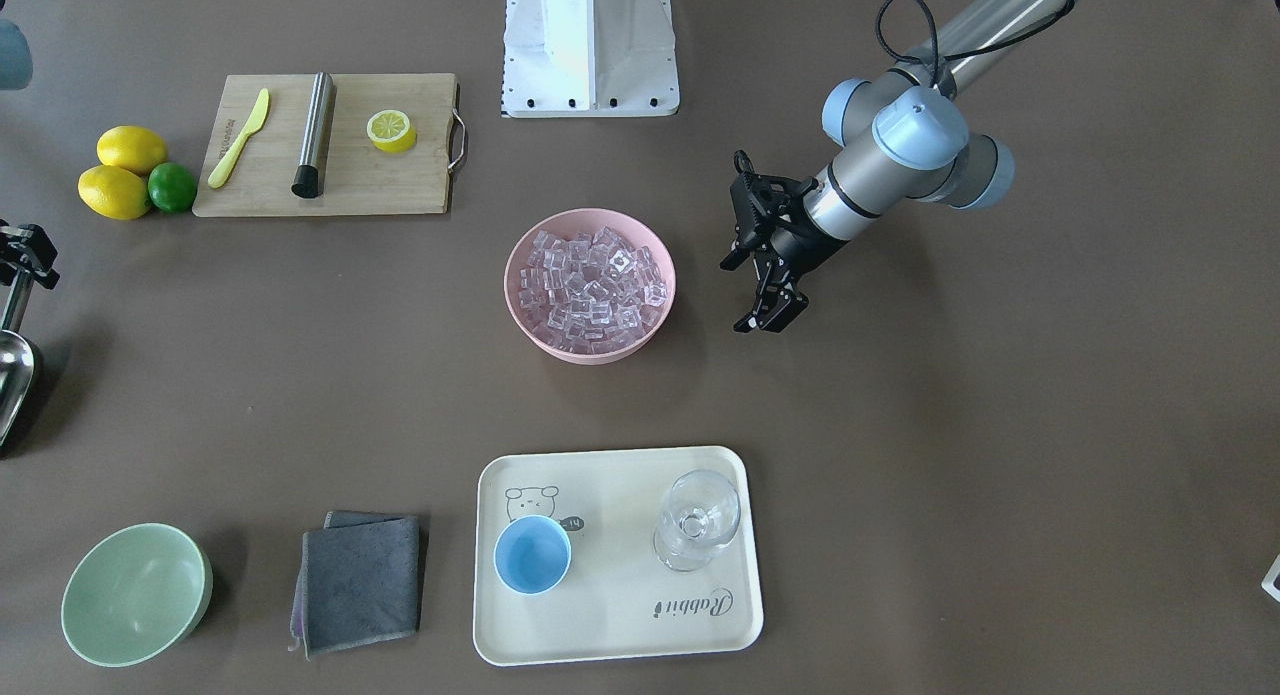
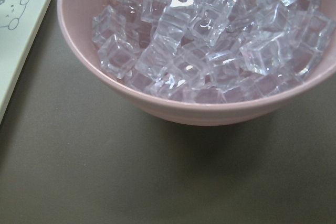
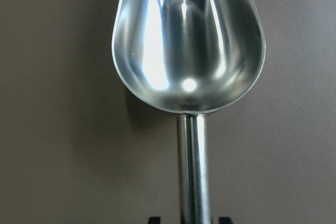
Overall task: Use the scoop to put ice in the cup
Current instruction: 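Move the left gripper to the pink bowl while the right grasps the scoop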
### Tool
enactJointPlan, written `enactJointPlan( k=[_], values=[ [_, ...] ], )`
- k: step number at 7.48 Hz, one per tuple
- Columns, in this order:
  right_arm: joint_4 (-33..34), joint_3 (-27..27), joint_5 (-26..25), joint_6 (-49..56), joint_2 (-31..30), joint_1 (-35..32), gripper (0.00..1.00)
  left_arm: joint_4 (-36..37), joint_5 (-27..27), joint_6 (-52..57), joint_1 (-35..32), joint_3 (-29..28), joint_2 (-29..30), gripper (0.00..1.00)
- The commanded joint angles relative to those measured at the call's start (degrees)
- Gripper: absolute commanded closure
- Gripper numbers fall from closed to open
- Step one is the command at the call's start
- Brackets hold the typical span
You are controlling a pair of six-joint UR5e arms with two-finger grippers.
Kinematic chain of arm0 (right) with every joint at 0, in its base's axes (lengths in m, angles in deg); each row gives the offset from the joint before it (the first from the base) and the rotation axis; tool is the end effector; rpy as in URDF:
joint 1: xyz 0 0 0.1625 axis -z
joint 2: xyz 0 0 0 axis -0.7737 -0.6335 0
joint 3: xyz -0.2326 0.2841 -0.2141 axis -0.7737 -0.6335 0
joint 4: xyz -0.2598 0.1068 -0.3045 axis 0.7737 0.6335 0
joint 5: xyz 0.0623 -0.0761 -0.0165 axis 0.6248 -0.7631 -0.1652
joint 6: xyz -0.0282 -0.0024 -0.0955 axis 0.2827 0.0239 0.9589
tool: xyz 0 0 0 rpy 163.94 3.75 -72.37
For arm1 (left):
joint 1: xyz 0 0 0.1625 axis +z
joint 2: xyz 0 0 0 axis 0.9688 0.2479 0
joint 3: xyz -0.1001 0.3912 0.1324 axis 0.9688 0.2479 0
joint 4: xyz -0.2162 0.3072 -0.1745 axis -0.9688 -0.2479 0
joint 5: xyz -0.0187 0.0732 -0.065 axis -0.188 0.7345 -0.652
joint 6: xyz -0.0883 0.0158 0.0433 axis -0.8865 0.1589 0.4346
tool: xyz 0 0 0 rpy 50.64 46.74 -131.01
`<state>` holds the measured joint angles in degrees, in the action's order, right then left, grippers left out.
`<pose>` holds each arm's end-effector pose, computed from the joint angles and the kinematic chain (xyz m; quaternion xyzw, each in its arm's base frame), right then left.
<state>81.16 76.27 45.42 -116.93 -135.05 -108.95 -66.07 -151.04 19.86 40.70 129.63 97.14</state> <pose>-0.1464 -0.3902 0.6492 0.0207 -0.3661 0.0693 0.9278 0.4938 -0.4543 0.3429 0.4584 0.3901 0.5329 0.5948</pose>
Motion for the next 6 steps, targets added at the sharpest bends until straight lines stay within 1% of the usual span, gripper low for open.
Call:
enactJointPlan(
  k=[1, 2, 3, 4, 5, 6],
  values=[
    [-0.1, 0.1, -0.3, 0.1, -0.2, 0.2, 1.00, -0.2, 0.1, -1.2, 0.8, -0.6, 0.8, 0.01],
    [0.0, 0.2, -0.3, 0.7, -0.3, 0.2, 1.00, -0.2, 0.0, -4.6, 0.8, -0.5, 1.1, 0.01],
    [0.0, 0.5, -0.3, 1.3, -0.4, 0.2, 1.00, -0.2, -0.2, -4.9, 0.9, -0.5, 1.2, 0.01],
    [0.3, 2.2, -0.3, 1.8, -0.9, 0.0, 1.00, -0.2, 0.1, -5.0, 2.2, -0.5, 1.5, 0.01],
    [1.2, 5.2, -0.1, 2.9, -2.3, 0.0, 1.00, -0.1, 0.2, -5.0, 2.4, -1.0, 2.3, 0.01],
    [2.1, 6.4, -0.3, 8.5, -2.9, -0.2, 1.00, -0.1, 0.2, -5.0, 2.5, -1.2, 2.6, 0.01]
  ],
)
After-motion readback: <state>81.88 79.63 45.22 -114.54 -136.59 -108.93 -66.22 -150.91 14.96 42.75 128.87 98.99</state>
